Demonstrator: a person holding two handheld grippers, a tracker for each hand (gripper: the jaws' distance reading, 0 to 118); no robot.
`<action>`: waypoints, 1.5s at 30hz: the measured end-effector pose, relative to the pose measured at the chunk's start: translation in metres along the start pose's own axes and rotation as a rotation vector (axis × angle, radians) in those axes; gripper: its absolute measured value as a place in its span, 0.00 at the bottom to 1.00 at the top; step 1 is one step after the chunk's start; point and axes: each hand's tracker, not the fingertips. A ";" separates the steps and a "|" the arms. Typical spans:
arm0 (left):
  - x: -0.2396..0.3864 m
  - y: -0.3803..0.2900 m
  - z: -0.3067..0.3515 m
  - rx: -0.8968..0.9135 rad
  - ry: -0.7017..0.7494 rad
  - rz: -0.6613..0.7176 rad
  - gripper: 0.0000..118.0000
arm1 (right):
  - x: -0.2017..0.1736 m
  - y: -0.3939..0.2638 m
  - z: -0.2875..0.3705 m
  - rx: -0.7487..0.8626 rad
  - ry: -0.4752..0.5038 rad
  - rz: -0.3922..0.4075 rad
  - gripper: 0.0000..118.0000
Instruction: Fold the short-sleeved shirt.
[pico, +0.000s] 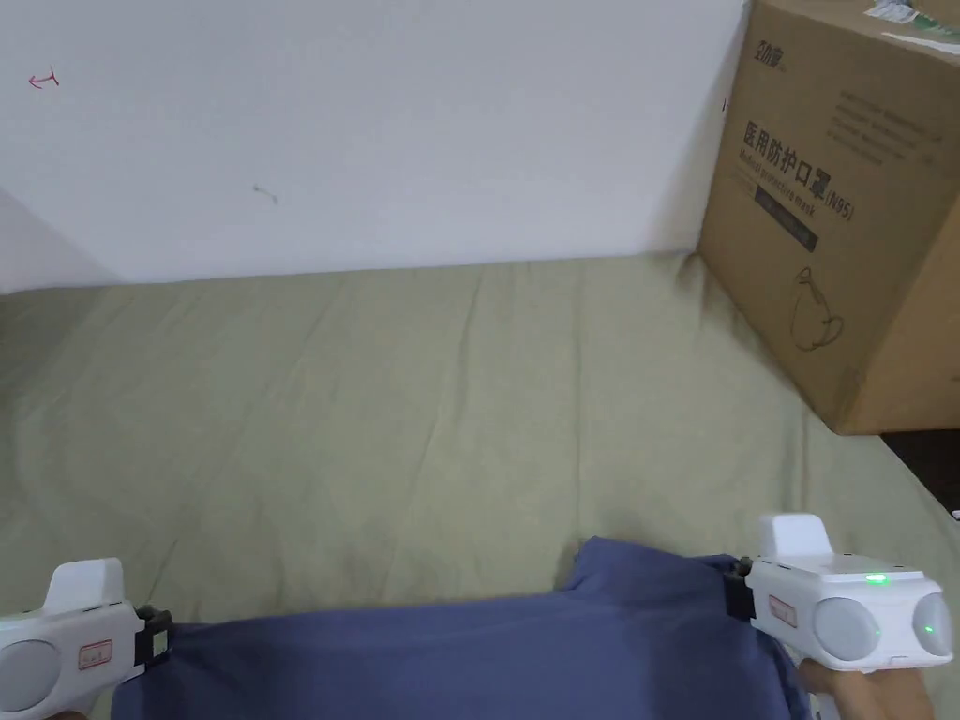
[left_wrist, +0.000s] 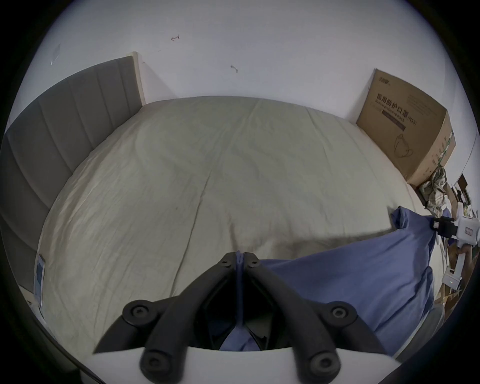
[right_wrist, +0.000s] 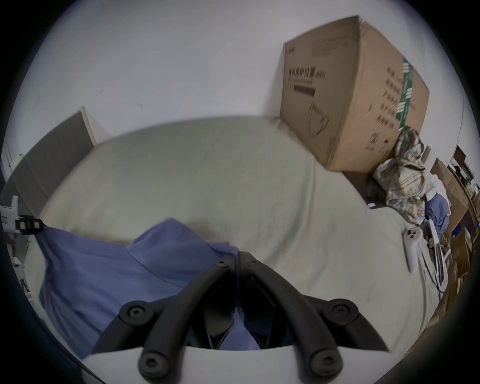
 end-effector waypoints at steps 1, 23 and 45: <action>-0.001 -0.002 0.009 0.005 -0.001 0.006 0.00 | 0.002 -0.001 0.017 0.033 -0.003 -0.007 0.01; -0.018 -0.188 0.096 -0.117 0.024 0.053 0.00 | 0.010 -0.205 0.133 -0.122 -0.014 -0.182 0.01; 0.049 -0.089 0.215 0.574 -0.041 0.037 0.89 | -0.070 -0.058 0.274 0.578 -0.089 -0.024 0.86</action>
